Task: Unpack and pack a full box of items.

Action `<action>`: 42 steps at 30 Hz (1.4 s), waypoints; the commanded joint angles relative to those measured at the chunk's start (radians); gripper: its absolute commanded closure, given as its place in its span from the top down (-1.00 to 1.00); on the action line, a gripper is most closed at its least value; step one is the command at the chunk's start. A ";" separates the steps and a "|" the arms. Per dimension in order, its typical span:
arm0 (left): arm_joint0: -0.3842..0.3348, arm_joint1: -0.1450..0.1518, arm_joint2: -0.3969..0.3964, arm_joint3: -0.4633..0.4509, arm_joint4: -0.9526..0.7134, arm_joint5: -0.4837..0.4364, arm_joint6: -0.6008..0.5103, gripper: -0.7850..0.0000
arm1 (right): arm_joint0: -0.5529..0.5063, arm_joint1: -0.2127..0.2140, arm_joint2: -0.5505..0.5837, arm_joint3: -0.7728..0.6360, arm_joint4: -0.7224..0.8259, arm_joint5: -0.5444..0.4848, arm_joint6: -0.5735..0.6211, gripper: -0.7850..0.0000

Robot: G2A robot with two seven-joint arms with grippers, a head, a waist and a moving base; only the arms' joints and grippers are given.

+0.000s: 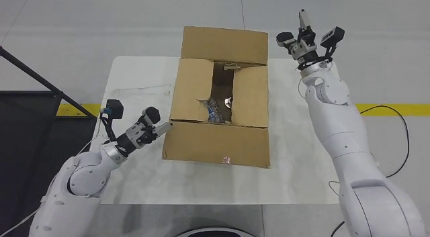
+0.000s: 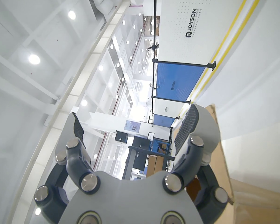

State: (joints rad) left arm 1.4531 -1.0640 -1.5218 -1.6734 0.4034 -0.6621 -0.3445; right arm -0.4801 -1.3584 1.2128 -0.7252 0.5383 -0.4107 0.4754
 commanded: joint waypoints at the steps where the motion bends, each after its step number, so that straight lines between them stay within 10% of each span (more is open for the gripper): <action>1: -0.012 -0.002 0.020 0.006 -0.004 -0.003 -0.007 1.00 | -0.008 0.002 0.001 -0.023 -0.004 0.015 0.014 1.00; 22: -0.064 -0.003 0.089 0.012 -0.006 -0.020 -0.053 1.00 | -0.063 0.010 -0.021 -0.168 -0.030 0.126 0.229 1.00; 42: 0.028 0.015 -0.117 -0.052 -0.050 -0.013 0.073 1.00 | 0.042 -0.048 -0.276 -0.090 -0.238 0.290 0.441 1.00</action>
State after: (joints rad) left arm 1.4758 -1.0499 -1.6303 -1.7225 0.3558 -0.6750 -0.2742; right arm -0.4436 -1.4010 0.9499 -0.8243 0.3012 -0.1234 0.9112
